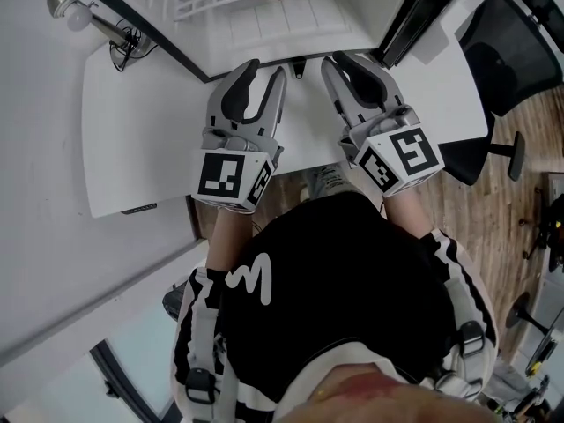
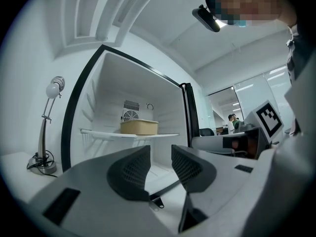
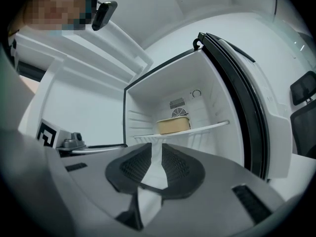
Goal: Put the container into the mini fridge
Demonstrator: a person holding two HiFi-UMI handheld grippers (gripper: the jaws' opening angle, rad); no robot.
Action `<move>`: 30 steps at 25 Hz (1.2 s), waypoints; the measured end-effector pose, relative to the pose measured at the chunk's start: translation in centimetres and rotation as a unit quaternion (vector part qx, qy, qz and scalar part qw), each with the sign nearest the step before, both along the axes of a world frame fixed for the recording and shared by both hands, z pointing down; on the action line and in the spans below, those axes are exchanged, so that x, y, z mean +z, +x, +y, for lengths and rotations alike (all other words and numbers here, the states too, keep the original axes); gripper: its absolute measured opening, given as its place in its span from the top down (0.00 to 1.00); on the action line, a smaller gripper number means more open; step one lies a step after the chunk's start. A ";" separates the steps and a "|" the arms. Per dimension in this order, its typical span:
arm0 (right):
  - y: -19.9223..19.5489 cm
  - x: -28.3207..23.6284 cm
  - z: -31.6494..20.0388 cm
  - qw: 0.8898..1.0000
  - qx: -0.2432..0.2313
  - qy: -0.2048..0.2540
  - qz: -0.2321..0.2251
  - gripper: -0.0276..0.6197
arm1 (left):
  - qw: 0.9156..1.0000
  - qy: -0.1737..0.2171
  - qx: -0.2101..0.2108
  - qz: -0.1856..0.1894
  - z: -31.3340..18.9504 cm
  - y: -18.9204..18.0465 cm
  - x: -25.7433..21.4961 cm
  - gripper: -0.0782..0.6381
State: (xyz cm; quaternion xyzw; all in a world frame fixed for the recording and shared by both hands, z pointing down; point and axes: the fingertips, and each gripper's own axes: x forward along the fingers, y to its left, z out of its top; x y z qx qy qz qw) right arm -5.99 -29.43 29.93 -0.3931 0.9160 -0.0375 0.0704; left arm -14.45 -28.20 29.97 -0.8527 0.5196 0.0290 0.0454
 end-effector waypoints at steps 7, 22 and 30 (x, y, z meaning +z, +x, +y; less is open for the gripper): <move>-0.1 0.7 0.9 1.000 0.004 0.004 0.021 0.88 | 1.000 -0.004 0.009 -0.002 0.9 0.5 0.9 0.76; -0.8 0.8 1.6 1.000 -0.008 0.005 0.020 0.92 | 1.000 -0.008 0.025 -0.002 1.6 0.8 1.3 0.86; -1.1 0.6 1.8 1.000 -0.019 0.004 0.012 0.94 | 1.000 -0.003 0.028 0.002 1.7 0.9 0.8 0.87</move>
